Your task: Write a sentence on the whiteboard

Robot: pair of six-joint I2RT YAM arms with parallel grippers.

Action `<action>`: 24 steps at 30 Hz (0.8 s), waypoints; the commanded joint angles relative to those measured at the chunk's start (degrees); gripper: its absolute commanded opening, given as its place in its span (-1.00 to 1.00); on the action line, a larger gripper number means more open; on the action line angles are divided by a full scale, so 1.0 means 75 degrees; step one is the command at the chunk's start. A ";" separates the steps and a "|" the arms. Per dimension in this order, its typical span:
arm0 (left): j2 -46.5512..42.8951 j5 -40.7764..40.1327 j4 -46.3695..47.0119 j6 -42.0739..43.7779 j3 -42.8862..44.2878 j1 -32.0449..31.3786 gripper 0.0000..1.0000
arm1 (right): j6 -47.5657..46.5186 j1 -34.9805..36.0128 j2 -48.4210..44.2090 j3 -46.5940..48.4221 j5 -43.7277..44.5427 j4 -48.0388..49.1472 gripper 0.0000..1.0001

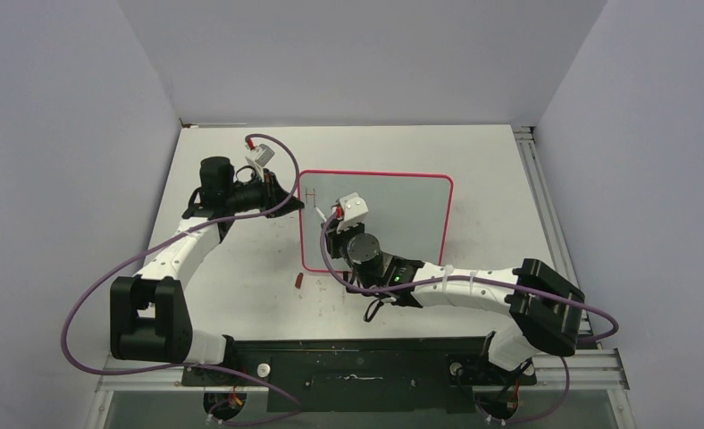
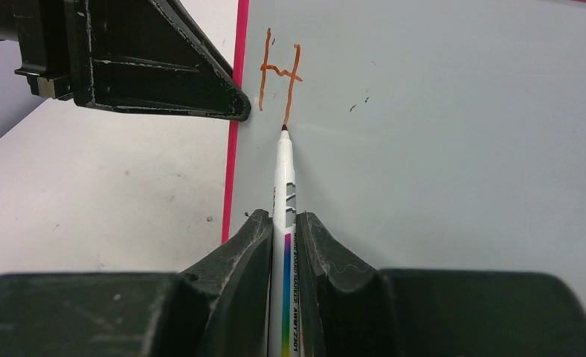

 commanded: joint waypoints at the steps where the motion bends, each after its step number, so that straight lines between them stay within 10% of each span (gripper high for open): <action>1: -0.0226 0.0261 -0.0192 -0.0035 0.0202 -0.0116 -1.00 | 0.0028 0.0037 -0.0312 -0.0044 0.0209 0.0001 -0.89; 24: -0.0282 0.0133 -0.0192 -0.0050 0.0191 -0.0119 -1.00 | -0.0332 0.0237 -0.1028 0.0160 0.0001 -0.0061 -0.89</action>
